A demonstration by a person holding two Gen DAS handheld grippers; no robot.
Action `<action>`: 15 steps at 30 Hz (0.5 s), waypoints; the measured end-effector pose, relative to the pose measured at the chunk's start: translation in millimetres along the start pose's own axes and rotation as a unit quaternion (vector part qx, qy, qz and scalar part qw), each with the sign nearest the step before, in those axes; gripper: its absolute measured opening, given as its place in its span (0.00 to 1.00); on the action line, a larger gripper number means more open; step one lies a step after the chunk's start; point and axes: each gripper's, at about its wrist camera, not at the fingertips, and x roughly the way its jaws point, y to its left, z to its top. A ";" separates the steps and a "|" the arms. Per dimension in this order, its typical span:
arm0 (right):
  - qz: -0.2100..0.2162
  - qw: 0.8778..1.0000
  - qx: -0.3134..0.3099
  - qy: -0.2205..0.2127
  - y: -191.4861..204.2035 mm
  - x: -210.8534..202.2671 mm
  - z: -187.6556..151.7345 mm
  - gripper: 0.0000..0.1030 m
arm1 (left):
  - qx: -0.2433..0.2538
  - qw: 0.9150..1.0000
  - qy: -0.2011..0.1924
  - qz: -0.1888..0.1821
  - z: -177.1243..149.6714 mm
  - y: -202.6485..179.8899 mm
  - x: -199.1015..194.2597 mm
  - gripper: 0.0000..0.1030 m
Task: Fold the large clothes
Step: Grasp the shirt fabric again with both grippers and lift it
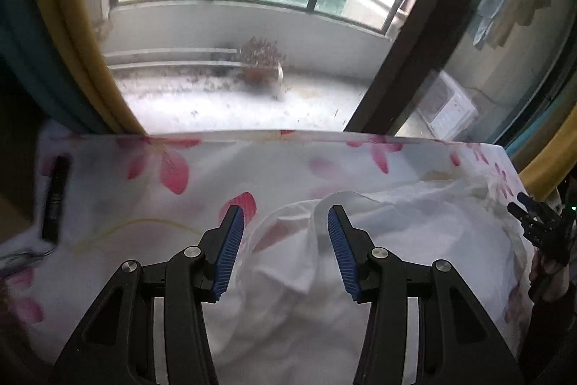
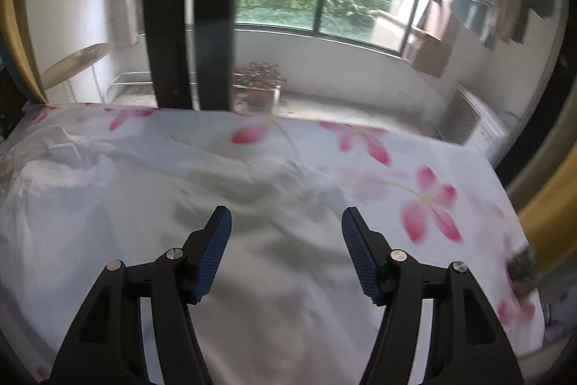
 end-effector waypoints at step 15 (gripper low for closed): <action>0.052 0.991 0.112 0.055 -52.1 -21.3 -82.9 0.64 | -0.040 0.996 0.020 0.082 -129.9 17.7 -51.6 0.56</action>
